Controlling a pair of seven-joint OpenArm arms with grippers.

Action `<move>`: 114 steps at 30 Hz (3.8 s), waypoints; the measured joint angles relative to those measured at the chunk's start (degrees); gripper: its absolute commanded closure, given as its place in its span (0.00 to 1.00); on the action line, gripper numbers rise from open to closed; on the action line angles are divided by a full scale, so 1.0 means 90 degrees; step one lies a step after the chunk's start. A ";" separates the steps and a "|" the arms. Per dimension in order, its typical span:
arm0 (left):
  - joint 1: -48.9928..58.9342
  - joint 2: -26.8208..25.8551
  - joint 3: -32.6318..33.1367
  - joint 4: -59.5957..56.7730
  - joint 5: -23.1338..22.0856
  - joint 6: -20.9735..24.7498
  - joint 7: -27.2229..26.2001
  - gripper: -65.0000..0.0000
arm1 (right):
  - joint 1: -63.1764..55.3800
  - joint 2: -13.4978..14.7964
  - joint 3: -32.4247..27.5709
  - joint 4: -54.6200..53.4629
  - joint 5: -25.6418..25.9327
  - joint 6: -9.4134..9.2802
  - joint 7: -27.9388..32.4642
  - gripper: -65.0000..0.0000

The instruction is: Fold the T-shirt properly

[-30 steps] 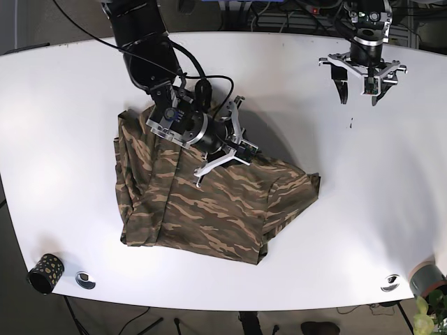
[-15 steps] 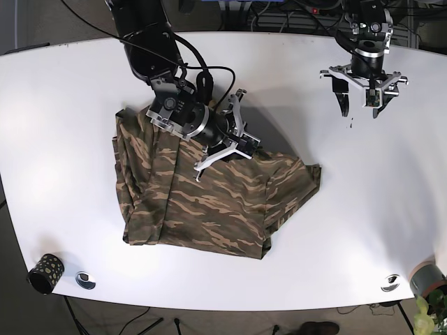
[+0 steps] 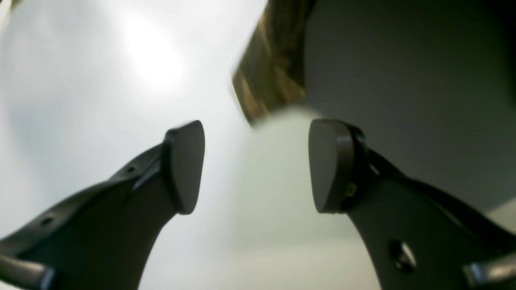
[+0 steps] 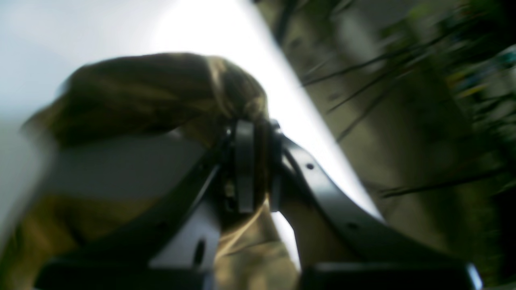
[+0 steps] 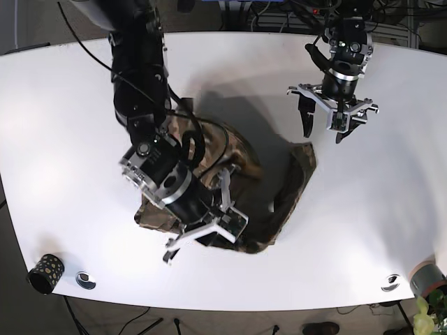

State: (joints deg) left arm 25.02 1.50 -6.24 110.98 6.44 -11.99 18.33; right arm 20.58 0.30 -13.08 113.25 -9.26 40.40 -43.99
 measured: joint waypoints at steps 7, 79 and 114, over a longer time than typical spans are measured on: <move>-0.0454 -0.0032 0.0680 0.0000 0.0000 -0.0002 0.0357 0.42 | 0.1411 -0.0029 -0.0032 0.0036 0.0053 0.0022 -0.0952 1.00; -0.2980 0.0534 0.2365 -0.2914 0.0022 0.0000 0.0347 0.76 | 0.4466 -0.0476 0.0413 -0.0559 0.0053 0.0012 -0.2472 1.00; -0.4228 0.0760 0.2501 -0.4733 -0.0024 0.0335 0.0126 0.68 | 0.4444 -0.0510 0.0413 -0.0673 0.0070 0.0015 -0.2453 1.00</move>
State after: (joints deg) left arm -13.04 8.34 16.27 68.38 6.22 -8.97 19.46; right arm 60.58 -4.29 -9.37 107.20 -8.62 40.53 -66.06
